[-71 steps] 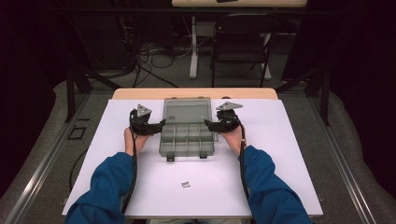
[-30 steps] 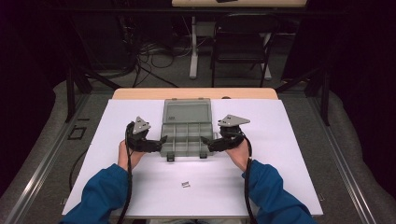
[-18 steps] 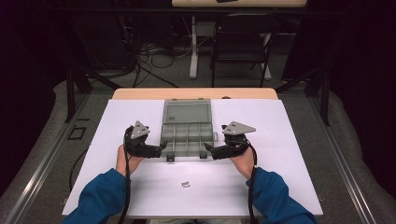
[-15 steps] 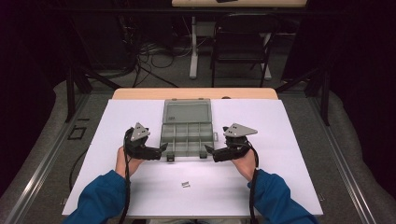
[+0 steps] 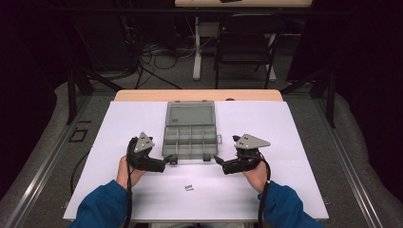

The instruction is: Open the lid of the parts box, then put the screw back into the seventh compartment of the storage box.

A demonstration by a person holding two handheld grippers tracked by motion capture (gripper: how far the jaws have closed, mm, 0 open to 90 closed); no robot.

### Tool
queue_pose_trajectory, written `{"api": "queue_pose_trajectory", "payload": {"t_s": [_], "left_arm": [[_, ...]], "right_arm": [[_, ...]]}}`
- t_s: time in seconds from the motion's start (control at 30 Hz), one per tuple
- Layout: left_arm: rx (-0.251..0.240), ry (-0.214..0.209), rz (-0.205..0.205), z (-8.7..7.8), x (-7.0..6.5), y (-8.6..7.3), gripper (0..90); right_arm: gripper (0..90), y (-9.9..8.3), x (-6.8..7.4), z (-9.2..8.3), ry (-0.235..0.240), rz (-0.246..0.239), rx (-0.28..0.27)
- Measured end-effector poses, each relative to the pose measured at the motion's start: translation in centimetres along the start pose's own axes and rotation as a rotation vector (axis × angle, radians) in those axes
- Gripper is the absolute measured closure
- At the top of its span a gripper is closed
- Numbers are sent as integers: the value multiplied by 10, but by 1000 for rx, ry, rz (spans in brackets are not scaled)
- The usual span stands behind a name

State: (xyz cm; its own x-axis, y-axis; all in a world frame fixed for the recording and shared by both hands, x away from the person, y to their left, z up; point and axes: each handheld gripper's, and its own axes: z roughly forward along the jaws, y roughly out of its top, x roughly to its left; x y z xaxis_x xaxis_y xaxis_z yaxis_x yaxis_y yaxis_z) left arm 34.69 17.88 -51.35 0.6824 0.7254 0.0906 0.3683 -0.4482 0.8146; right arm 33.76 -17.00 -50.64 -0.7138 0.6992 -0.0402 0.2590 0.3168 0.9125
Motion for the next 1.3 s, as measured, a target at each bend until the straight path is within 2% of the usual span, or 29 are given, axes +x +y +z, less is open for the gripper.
{"api": "queue_pose_trajectory", "payload": {"t_s": [0.13,0.27,0.33,0.57,0.8,0.93,1.3], "left_arm": [[6,-13,5,0,-5,-1,8],[16,-29,29,-2,-8,-3,11],[15,-30,24,-3,-8,-4,13],[32,-61,38,-5,-10,-1,17],[62,-94,85,-4,-17,3,20],[80,-114,95,-3,-20,5,28],[135,-159,153,1,-33,11,29]], "right_arm": [[0,-4,1,-6,-4,3,0],[0,-6,1,-12,-14,-9,-7],[0,-6,1,-14,-23,-18,-5],[0,-7,1,-12,-22,-28,7],[0,-7,1,-9,-13,-29,8],[0,-6,3,-9,-3,-39,4],[0,-5,2,-9,0,-42,-6]]}}
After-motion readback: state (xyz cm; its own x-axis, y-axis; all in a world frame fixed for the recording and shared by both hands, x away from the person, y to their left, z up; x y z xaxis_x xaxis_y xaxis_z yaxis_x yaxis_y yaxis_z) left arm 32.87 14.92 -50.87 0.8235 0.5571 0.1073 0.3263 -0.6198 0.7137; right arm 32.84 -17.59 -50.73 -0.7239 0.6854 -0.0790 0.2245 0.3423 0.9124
